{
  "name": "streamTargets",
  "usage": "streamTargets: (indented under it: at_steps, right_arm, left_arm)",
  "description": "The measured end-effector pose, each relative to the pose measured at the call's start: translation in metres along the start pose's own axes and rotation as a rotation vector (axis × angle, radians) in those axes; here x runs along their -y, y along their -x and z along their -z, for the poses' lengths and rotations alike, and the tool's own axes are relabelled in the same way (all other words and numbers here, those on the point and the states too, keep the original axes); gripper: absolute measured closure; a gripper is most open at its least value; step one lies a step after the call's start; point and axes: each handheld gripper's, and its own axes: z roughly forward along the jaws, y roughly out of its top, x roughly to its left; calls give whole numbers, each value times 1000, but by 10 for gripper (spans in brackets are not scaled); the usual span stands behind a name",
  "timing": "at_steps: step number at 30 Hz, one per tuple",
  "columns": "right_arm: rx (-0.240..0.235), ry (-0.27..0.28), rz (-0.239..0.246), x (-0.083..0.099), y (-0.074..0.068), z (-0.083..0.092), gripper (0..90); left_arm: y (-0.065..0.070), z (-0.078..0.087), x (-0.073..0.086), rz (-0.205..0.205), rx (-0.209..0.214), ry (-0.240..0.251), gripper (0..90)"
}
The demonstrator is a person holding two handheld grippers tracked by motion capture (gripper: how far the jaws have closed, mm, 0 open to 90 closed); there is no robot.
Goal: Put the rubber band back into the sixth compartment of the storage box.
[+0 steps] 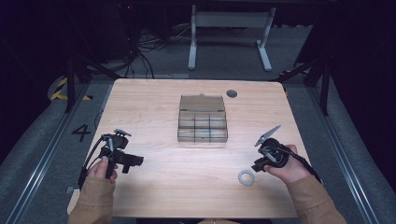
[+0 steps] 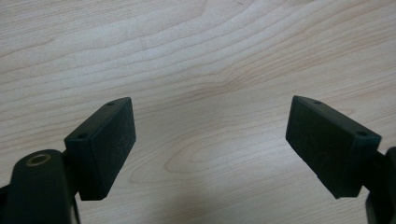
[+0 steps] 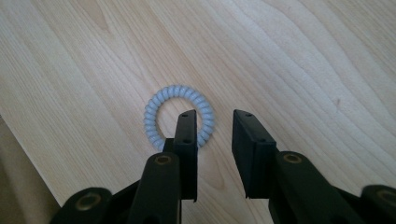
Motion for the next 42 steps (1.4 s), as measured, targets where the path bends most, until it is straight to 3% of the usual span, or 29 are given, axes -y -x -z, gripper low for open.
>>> streamTargets:
  at_steps: [10, 23, 31, 36, 42]
  right_arm:
    - [-18, -42, 20, -5, -5, -19, 718]
    - [-6, -72, 23, -5, -4, -35, 741]
    - [23, -102, 33, -5, -5, -41, 775]
    - [72, -121, 45, -8, -11, -42, 789]
    - [78, -129, 21, -9, -11, -42, 819]
  left_arm:
    - [0, 0, 0, 0, 0, 0, 166]
    - [-1, 1, 0, 1, 0, 0, 166]
    - [-1, 1, 0, 4, 0, 2, 166]
    - [-1, 1, 0, 8, 1, 1, 166]
    - [-1, 2, 0, 4, -1, 3, 166]
